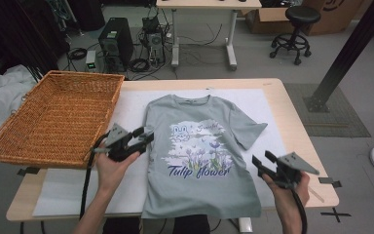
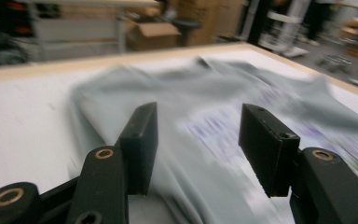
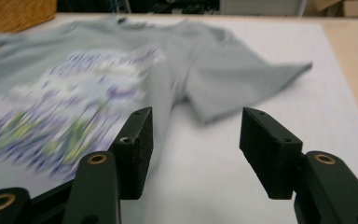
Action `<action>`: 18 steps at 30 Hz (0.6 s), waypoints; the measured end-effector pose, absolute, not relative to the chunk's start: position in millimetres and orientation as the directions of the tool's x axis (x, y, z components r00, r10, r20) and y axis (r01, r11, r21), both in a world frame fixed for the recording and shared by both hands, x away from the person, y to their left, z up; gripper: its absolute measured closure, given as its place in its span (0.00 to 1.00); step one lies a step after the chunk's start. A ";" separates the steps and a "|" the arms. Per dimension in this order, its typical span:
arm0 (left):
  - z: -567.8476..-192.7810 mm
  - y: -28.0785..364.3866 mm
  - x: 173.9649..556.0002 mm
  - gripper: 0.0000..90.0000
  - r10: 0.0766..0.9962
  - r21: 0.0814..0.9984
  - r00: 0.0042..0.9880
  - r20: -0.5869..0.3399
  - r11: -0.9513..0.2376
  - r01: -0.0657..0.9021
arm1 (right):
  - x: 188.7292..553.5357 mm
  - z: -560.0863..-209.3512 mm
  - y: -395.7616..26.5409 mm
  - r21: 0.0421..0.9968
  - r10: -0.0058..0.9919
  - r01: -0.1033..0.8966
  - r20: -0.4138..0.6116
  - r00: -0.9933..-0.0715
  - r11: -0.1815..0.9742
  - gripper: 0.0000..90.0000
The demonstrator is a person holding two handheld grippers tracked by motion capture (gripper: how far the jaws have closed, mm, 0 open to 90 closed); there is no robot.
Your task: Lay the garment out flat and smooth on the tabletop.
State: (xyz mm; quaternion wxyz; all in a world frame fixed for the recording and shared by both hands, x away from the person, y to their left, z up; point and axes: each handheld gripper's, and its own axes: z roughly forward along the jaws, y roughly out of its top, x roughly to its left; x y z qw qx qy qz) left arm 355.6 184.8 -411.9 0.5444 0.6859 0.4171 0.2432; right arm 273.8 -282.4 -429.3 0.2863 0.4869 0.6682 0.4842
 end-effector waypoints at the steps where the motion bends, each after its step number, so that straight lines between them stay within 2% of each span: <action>1: -405.4 178.8 372.5 0.54 0.848 0.946 0.520 -0.096 -0.085 0.313 | 286.3 -427.5 -281.2 0.930 0.933 0.365 0.092 -0.349 0.045 0.50; 5: -396.2 169.3 406.5 0.56 0.860 0.941 0.502 -0.090 -0.092 0.326 | 337.9 -416.9 -276.1 0.942 0.944 0.333 0.082 -0.318 0.031 0.49; 12: -404.1 163.1 448.3 0.56 0.870 0.919 0.487 -0.084 -0.122 0.376 | 417.5 -413.3 -270.7 0.931 0.955 0.363 0.070 -0.288 0.041 0.50; 18: -416.1 170.0 479.3 0.56 0.879 0.906 0.460 -0.130 -0.083 0.414 | 464.8 -421.5 -252.1 0.937 0.936 0.348 0.085 -0.341 0.042 0.48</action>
